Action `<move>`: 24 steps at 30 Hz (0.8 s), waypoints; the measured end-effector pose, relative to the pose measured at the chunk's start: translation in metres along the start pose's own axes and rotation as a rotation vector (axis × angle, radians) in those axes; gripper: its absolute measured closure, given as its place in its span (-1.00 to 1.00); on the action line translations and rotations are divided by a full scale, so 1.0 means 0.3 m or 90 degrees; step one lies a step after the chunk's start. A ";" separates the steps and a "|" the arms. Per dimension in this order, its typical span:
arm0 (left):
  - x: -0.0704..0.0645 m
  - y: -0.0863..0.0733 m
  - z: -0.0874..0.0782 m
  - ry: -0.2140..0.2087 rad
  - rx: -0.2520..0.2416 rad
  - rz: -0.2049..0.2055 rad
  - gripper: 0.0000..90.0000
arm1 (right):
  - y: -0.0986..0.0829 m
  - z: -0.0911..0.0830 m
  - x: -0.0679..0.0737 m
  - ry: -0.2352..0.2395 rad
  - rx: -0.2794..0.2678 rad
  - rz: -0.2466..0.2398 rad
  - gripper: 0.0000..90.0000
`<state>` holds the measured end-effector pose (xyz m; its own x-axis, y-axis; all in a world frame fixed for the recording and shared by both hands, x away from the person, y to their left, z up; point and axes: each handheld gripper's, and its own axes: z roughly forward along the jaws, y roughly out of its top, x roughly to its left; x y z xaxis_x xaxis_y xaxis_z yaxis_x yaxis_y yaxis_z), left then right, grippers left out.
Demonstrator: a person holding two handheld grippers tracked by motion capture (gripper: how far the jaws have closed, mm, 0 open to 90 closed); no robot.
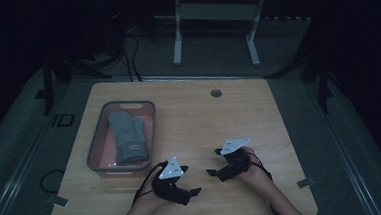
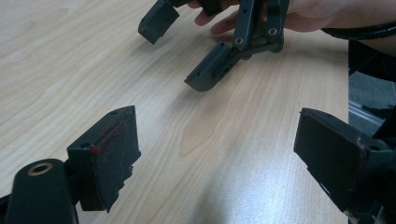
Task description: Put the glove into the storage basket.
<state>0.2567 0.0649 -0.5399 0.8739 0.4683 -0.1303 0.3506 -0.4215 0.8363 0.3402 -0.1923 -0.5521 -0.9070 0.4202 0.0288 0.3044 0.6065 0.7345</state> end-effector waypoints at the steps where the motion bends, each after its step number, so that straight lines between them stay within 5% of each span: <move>1: -0.003 -0.002 0.004 -0.003 0.001 0.000 -0.68 | -0.007 -0.003 0.000 -0.002 0.001 -0.001 -0.69; 19: -0.009 -0.036 0.041 -0.020 0.017 -0.008 -0.68 | -0.077 -0.053 0.001 -0.026 -0.019 0.017 -0.69; 24: -0.009 -0.038 0.039 -0.017 0.012 -0.006 -0.68 | -0.078 -0.048 0.007 -0.037 -0.021 0.000 -0.69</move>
<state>0.2542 0.0594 -0.5554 0.8793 0.4511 -0.1529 0.3650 -0.4317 0.8249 0.3270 -0.2155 -0.5595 -0.8881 0.4595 -0.0105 0.2935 0.5846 0.7564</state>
